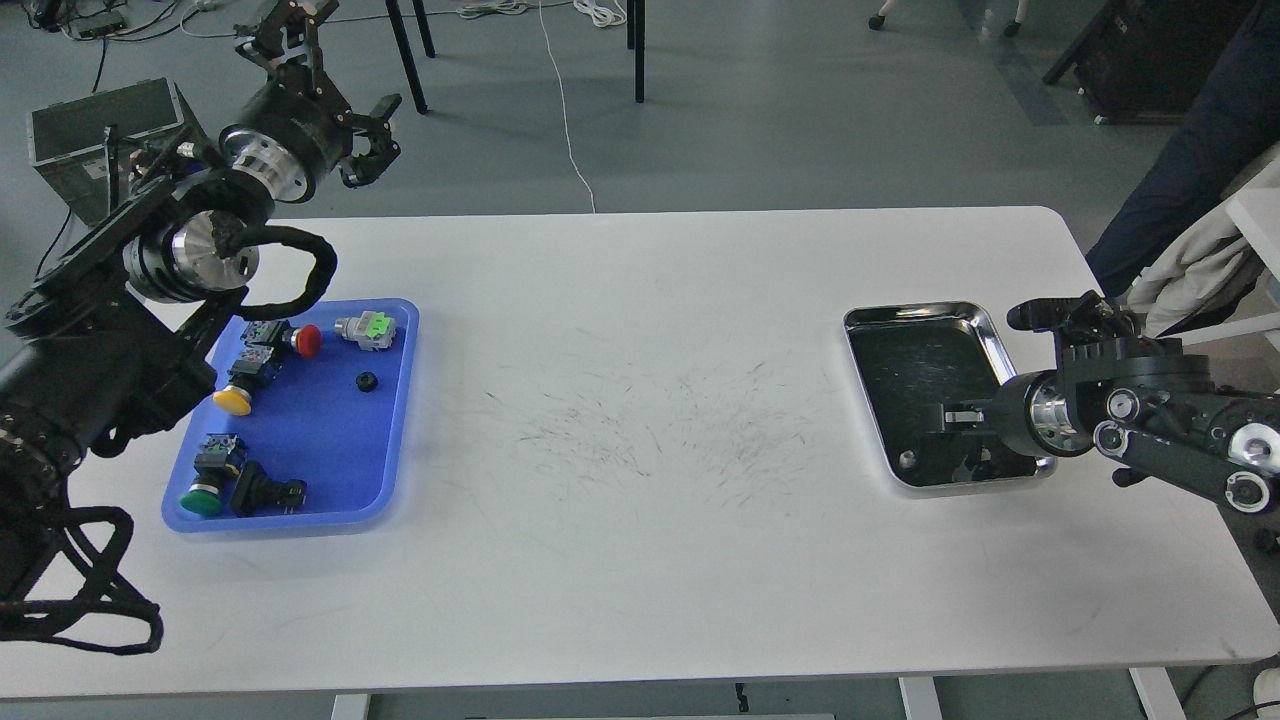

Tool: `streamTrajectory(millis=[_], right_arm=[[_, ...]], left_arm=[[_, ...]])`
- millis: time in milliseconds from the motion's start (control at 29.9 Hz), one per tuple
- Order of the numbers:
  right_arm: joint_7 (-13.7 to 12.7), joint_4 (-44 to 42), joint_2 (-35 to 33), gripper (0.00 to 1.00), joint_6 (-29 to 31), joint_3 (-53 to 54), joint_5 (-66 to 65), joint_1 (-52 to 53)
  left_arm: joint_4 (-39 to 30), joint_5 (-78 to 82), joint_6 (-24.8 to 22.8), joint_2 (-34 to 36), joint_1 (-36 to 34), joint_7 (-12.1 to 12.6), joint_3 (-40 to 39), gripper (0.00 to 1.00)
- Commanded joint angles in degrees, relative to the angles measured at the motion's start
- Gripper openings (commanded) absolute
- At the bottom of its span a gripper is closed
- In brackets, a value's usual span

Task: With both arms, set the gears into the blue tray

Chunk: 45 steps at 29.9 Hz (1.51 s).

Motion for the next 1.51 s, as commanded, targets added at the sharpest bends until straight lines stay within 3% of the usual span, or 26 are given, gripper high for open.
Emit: streamTrajectory(millis=[0, 234, 468, 602, 803, 1070, 1171, 1304, 1472], right_arm=[[0.07, 0.00, -0.01, 0.58, 0.01, -0.34, -0.30, -0.01], [0.07, 0.00, -0.18, 0.43, 1.15, -0.43, -0.38, 0.08], [0.07, 0.00, -0.18, 0.13, 1.68, -0.43, -0.47, 0.43], [0.07, 0.00, -0.27, 0.03, 1.77, -0.43, -0.38, 1.13], [0.07, 2.19, -1.32, 0.02, 1.94, -0.60, -0.03, 6.65], [0.68, 7.91, -6.07, 0.02, 1.94, 0.19, 0.67, 21.69], [1.03, 7.83, -2.57, 0.02, 0.72, 2.38, 0.76, 22.31], [1.03, 4.68, 10.34, 0.02, -3.15, 2.91, 2.25, 21.70], [1.30, -6.48, 27.12, 0.02, -5.35, 3.79, 3.57, 20.21]], left_arm=[[0.02, 0.00, 0.00, 0.05, 0.00, 0.01, 0.09, 0.98], [0.02, 0.00, 0.09, 0.31, 0.09, 0.01, 0.09, 0.98], [0.02, 0.00, 0.09, 0.31, 0.09, 0.01, 0.09, 0.98], [0.02, 0.00, 0.09, 0.31, 0.09, 0.01, 0.09, 0.98], [0.02, 0.08, 0.09, 0.31, 0.09, 0.01, 0.00, 0.98], [0.11, 0.17, 0.09, 0.40, 0.09, 0.09, 0.00, 0.98], [0.20, 0.26, 0.18, 0.40, -0.08, 0.09, 0.00, 0.98], [0.29, 0.26, 0.18, 0.31, -0.08, 0.09, 0.00, 0.98], [0.37, 0.17, 0.26, 0.22, -0.08, 0.09, 0.00, 0.98]])
